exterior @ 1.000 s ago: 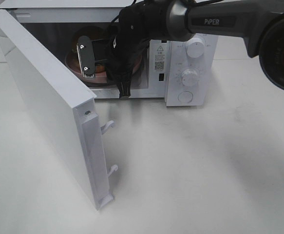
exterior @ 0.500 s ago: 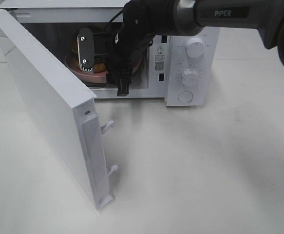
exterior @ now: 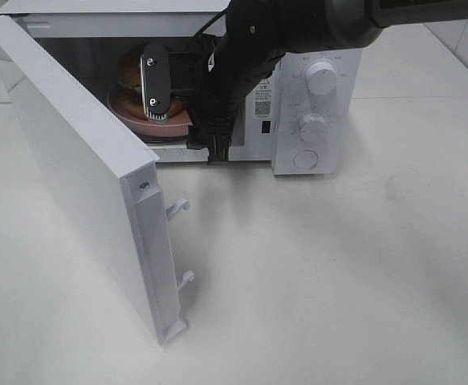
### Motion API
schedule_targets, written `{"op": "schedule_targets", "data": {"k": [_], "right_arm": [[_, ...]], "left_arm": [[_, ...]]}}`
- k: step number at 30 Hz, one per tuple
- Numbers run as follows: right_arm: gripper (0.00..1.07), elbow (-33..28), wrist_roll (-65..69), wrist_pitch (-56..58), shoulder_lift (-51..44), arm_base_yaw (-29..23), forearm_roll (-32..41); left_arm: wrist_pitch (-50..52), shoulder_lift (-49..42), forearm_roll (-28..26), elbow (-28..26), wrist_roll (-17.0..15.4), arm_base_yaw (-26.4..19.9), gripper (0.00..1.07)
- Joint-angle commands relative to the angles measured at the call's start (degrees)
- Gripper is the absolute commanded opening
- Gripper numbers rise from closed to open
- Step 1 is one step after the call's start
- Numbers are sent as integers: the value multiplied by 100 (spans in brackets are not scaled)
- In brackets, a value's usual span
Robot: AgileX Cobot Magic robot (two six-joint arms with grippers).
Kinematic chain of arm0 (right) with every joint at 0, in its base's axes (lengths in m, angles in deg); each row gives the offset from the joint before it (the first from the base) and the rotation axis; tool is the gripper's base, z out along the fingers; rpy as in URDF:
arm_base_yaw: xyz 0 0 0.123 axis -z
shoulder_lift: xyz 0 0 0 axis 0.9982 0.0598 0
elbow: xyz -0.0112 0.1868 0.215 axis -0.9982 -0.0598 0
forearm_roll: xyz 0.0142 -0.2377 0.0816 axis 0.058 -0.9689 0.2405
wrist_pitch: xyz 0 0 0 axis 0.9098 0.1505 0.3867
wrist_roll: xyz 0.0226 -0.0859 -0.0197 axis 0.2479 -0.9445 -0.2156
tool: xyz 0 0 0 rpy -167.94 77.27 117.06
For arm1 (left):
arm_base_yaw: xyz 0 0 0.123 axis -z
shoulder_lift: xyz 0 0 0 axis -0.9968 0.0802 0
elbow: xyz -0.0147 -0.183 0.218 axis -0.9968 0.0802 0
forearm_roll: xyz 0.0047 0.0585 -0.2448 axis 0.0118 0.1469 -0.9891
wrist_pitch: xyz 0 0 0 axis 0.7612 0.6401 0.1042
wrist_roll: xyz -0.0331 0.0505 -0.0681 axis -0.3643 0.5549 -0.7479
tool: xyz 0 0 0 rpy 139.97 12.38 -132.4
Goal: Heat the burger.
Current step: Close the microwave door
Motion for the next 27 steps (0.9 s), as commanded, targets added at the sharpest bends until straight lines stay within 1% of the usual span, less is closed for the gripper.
{"op": "schedule_targets", "data": {"k": [1,2,3,4,6,7,8,10,11,12,14,15,16,18,21,22,24,26,27], "right_arm": [[68,-367,57,-166,-309,29,17],[68,-590,57,-183,-493,29,17],[68,-590,57,-183,-493,29,17],[68,-802,57,-189,-636,29,11],[68,-882,63,-195,-710,29,11],[68,-1094,189,-269,-865,29,0],[68,-1094,189,-269,-865,29,0],[69,-1404,453,-395,-1112,29,-6],[69,-1404,453,-395,-1112,29,-6],[71,-1633,607,-470,-1301,29,-6],[72,-1719,647,-470,-1381,29,-6],[73,-1902,733,-470,-1547,29,-23],[73,-1902,733,-470,-1547,29,-23],[76,-2326,917,-447,-1919,29,-40],[77,-2412,963,-453,-1994,29,-52],[77,-2624,1077,-464,-2183,34,-52],[77,-2704,1123,-464,-2257,34,-52],[76,-3083,1490,-458,-2659,34,-63],[76,-3083,1490,-458,-2659,34,-63]], "left_arm": [[86,-97,0,6,0,34,96],[86,-97,0,6,0,34,96],[86,-97,0,6,0,34,96],[86,-97,0,6,0,34,96],[86,-97,0,6,0,34,96],[86,-97,0,6,0,34,96],[86,-97,0,6,0,34,96],[86,-97,0,6,0,34,96],[86,-97,0,6,0,34,96],[86,-97,0,6,0,34,96],[86,-97,0,6,0,34,96],[86,-97,0,6,0,34,96],[86,-97,0,6,0,34,96],[86,-97,0,6,0,34,96],[86,-97,0,6,0,34,96],[86,-97,0,6,0,34,96],[86,-97,0,6,0,34,96],[86,-97,0,6,0,34,96],[86,-97,0,6,0,34,96]]}}
